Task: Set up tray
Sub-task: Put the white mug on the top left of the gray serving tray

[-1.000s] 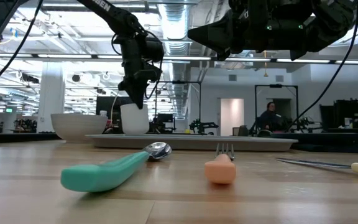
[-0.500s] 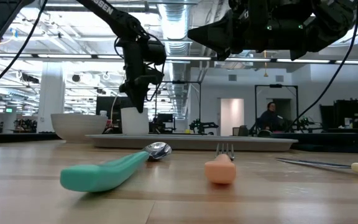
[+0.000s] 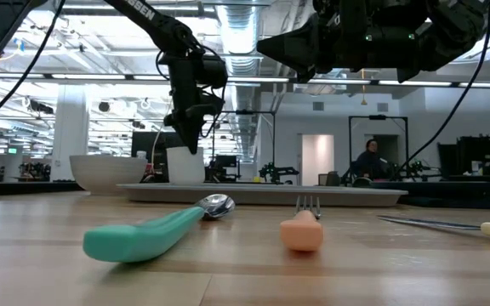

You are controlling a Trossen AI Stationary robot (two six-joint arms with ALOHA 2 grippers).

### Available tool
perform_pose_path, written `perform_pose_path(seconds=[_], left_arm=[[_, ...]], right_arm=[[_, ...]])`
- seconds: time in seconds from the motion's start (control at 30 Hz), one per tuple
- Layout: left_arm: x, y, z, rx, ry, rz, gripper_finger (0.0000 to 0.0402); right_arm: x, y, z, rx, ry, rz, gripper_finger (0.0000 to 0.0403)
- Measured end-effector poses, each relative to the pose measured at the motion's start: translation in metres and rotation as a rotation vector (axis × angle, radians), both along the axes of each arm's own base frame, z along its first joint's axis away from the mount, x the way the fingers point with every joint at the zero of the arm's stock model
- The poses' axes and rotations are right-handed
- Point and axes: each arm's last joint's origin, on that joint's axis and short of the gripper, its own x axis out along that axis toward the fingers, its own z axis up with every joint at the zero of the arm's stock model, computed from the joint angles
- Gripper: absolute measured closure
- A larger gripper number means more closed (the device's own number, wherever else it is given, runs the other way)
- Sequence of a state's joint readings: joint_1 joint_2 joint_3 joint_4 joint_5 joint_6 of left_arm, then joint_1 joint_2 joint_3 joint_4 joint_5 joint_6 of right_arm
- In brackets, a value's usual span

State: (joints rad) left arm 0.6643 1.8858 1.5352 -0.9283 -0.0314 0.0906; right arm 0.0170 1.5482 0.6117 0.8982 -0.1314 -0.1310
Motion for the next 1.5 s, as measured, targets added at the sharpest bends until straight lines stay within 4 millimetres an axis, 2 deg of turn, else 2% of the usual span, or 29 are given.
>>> perform_pose_path(seconds=[0.37, 1.5], left_arm=[[-0.0001, -0.0002, 0.0003, -0.002, -0.002, 0.01, 0.0351], [-0.0017, -0.0017, -0.0005, -0.027, 0.008, 0.025, 0.0348]], right_arm=[[0.0, 0.0, 0.0, 0.0, 0.0, 0.0, 0.0403], [0.0, 0.0, 0.0, 0.0, 0.0, 0.0, 0.0403]])
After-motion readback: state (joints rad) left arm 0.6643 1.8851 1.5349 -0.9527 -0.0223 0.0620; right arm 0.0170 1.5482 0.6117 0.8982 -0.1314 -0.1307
